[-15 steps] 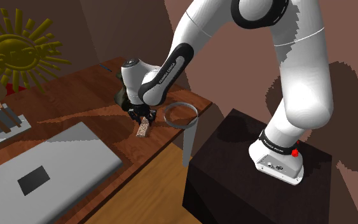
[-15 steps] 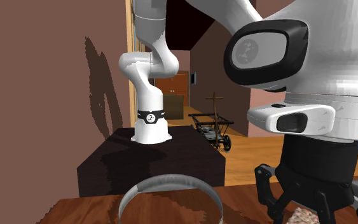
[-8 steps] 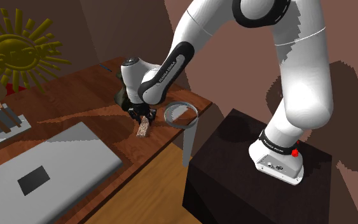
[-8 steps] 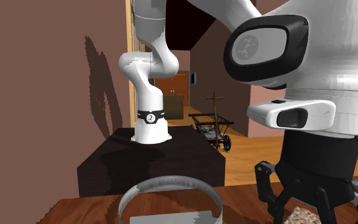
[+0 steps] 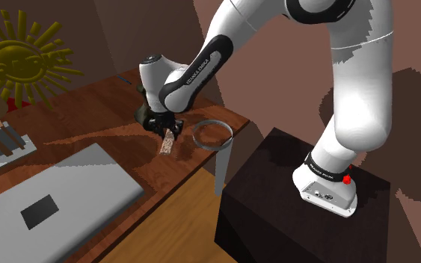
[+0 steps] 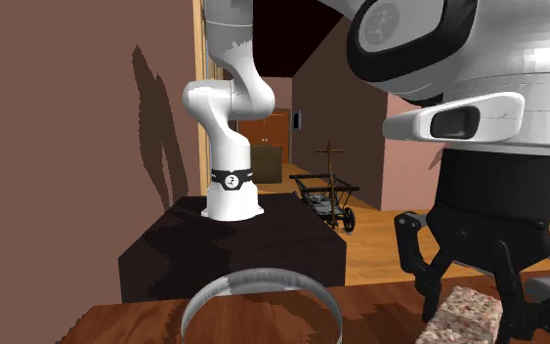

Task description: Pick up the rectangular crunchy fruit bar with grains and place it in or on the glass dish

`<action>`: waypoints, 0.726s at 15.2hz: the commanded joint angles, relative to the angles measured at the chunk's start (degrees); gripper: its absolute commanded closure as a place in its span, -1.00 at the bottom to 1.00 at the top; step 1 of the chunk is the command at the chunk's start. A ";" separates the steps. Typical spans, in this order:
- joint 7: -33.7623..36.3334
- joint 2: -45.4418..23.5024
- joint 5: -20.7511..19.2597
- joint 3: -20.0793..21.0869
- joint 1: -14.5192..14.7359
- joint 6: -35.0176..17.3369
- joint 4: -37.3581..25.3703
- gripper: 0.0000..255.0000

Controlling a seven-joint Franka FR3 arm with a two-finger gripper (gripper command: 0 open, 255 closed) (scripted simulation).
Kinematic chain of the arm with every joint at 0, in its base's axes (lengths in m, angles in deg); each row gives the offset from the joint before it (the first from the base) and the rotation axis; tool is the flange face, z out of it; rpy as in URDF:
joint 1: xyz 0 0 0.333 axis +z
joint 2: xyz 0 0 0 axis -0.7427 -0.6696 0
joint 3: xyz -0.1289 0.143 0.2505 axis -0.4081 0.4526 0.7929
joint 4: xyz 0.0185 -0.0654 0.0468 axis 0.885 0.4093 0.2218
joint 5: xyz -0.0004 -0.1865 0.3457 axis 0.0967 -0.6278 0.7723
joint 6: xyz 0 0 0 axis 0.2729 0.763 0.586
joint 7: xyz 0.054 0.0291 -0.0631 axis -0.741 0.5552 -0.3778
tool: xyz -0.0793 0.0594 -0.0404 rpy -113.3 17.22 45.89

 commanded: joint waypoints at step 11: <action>-4.22 8.83 4.10 2.05 -3.55 3.64 4.49 1.00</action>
